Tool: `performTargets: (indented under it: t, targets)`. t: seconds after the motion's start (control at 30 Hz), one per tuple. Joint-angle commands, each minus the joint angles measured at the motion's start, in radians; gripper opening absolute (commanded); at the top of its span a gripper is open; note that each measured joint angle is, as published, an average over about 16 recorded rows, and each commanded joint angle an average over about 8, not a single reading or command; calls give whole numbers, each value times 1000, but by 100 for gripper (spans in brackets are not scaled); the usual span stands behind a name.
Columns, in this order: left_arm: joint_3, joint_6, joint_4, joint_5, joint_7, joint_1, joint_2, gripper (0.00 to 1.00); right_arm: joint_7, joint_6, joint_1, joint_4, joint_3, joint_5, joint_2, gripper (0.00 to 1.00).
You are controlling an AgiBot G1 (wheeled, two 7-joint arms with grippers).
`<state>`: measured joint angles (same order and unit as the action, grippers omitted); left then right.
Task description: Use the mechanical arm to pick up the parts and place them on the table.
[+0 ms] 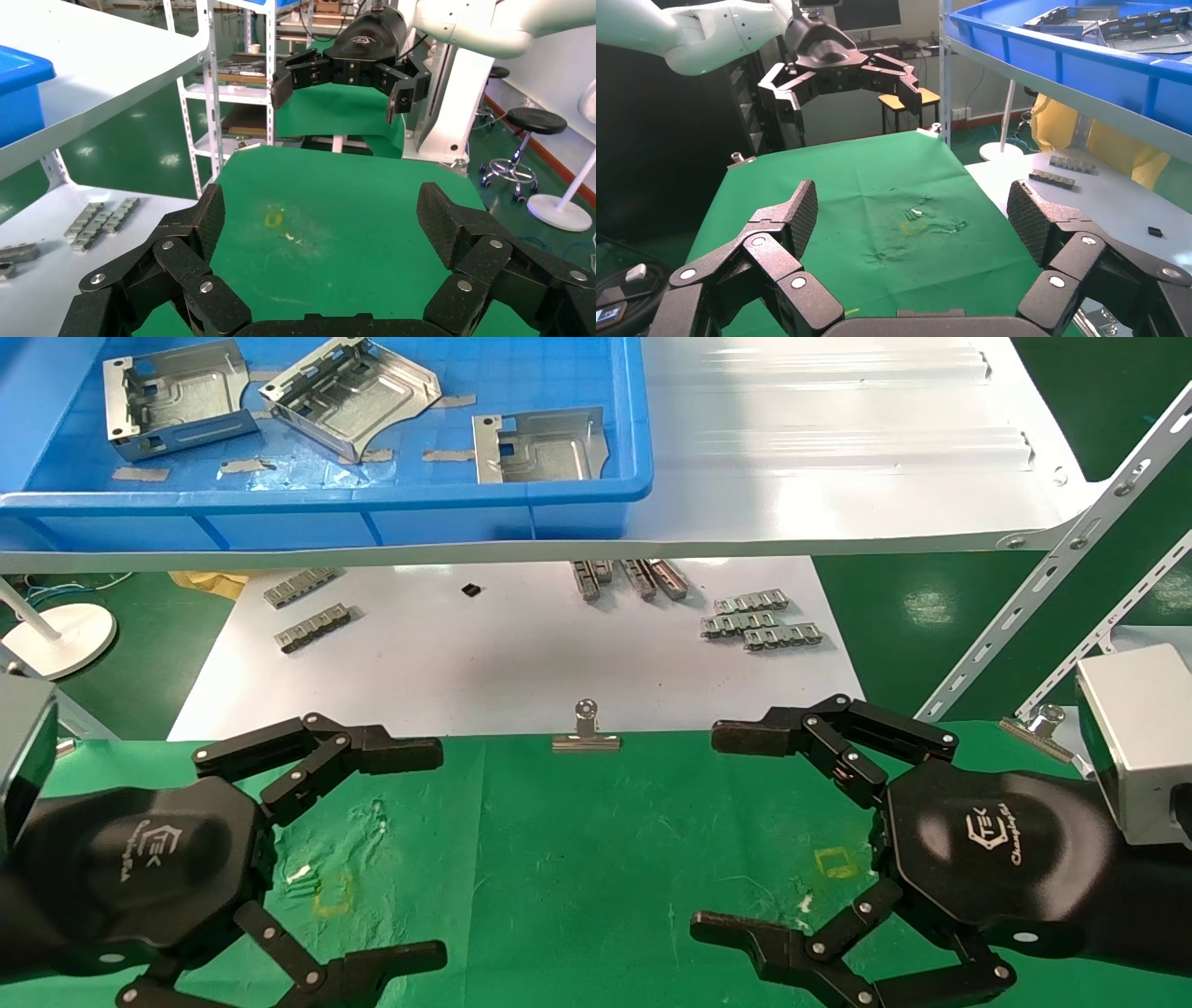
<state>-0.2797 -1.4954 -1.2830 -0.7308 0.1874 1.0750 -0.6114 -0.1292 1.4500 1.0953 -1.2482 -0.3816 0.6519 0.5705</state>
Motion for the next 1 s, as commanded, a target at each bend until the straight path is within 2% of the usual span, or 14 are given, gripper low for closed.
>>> performTargets:
  t: [0.03, 0.07, 0.13, 0.33, 0.4, 1.0]
  targets:
    - [0, 0, 0, 0, 0, 0, 0, 100, 0, 0, 0, 0, 0, 0, 0, 100]
    - [0, 0, 0, 0, 0, 0, 0, 100, 0, 0, 0, 0, 0, 0, 0, 100]
    - [0, 0, 0, 0, 0, 0, 0, 100, 0, 0, 0, 0, 0, 0, 0, 85]
    - [0, 0, 0, 0, 0, 0, 0, 100, 0, 0, 0, 0, 0, 0, 0, 11]
    - [0, 0, 0, 0, 0, 0, 0, 100, 0, 0, 0, 0, 0, 0, 0, 1]
    - [0, 0, 0, 0, 0, 0, 0, 100, 0, 0, 0, 0, 0, 0, 0, 0]
